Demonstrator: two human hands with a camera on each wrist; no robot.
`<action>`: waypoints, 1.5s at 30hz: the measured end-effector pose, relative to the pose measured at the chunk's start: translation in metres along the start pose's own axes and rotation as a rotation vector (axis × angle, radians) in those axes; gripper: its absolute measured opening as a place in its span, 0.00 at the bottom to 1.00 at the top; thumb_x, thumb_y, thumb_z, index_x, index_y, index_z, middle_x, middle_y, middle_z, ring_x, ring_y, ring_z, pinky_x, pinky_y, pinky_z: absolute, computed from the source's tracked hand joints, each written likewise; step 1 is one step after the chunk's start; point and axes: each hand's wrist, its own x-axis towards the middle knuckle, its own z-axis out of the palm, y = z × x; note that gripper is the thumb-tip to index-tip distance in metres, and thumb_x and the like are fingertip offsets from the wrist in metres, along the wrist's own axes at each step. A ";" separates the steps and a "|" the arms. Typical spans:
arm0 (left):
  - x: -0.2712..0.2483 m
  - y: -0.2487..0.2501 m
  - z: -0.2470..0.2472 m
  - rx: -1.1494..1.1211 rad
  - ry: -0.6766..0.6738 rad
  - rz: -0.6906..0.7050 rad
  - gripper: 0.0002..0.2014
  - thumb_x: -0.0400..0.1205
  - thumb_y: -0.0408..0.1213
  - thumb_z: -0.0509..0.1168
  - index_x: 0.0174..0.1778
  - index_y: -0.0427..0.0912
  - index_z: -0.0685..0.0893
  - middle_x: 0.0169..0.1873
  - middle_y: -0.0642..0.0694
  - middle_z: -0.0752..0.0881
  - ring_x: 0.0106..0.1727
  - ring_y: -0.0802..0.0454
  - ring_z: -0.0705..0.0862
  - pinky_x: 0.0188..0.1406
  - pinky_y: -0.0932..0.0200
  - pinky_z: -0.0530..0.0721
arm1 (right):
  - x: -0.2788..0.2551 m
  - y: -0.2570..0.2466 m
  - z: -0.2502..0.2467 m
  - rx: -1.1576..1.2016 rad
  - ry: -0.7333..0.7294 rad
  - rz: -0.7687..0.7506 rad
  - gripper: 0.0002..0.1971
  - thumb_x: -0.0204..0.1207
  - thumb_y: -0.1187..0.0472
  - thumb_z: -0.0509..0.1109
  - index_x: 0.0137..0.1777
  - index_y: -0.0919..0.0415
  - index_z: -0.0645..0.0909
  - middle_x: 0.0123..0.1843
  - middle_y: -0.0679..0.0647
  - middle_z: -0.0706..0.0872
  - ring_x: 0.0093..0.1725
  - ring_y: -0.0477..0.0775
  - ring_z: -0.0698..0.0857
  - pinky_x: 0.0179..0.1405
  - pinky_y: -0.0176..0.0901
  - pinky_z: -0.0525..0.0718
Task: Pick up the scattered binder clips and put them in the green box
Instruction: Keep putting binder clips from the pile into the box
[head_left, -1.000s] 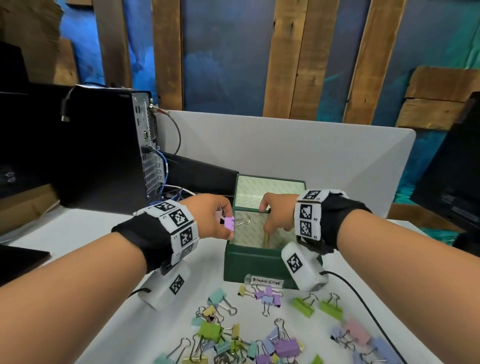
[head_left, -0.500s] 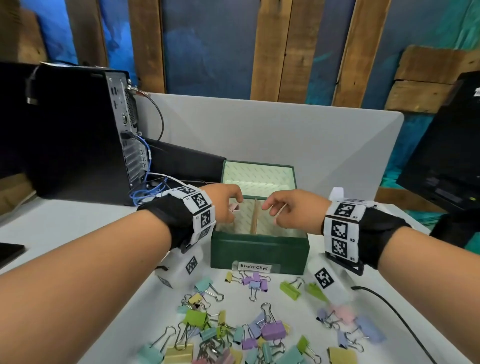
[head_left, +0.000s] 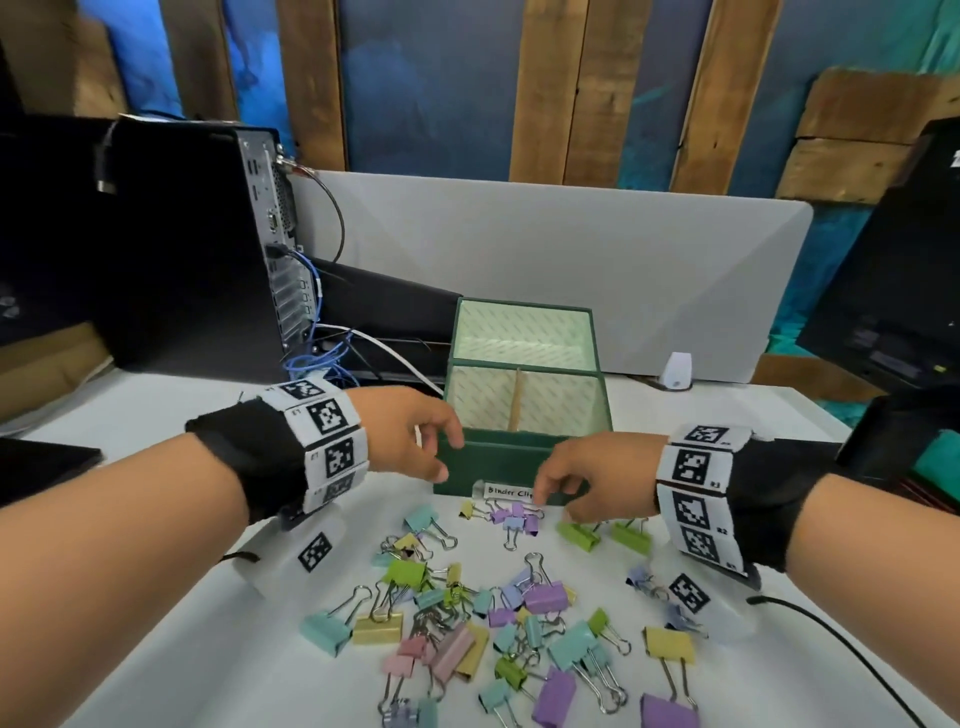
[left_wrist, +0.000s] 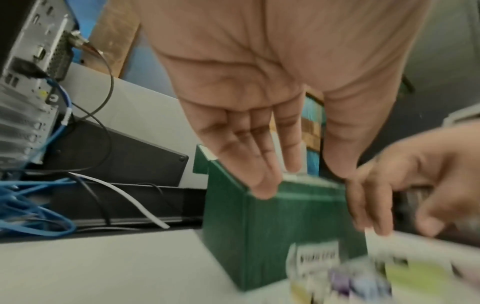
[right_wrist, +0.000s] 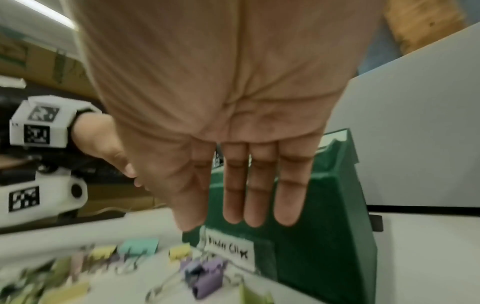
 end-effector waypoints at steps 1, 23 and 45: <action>-0.001 0.000 0.005 0.074 -0.043 -0.005 0.19 0.76 0.48 0.69 0.64 0.58 0.79 0.51 0.59 0.83 0.51 0.57 0.84 0.48 0.66 0.78 | 0.003 -0.004 0.002 -0.039 -0.033 -0.006 0.18 0.77 0.60 0.66 0.66 0.45 0.78 0.67 0.48 0.79 0.63 0.50 0.80 0.58 0.39 0.76; 0.036 0.035 0.048 0.296 -0.256 0.128 0.31 0.70 0.42 0.76 0.67 0.48 0.73 0.64 0.47 0.81 0.62 0.47 0.81 0.49 0.60 0.75 | 0.019 -0.018 0.016 -0.099 -0.189 -0.071 0.26 0.74 0.62 0.69 0.71 0.43 0.73 0.65 0.51 0.78 0.60 0.54 0.81 0.56 0.42 0.78; 0.038 0.032 0.058 0.254 -0.246 0.147 0.13 0.70 0.36 0.73 0.39 0.50 0.74 0.42 0.49 0.81 0.42 0.50 0.78 0.40 0.57 0.77 | 0.023 -0.006 0.025 -0.050 -0.109 -0.078 0.08 0.72 0.63 0.71 0.50 0.59 0.85 0.57 0.59 0.83 0.47 0.52 0.78 0.44 0.41 0.73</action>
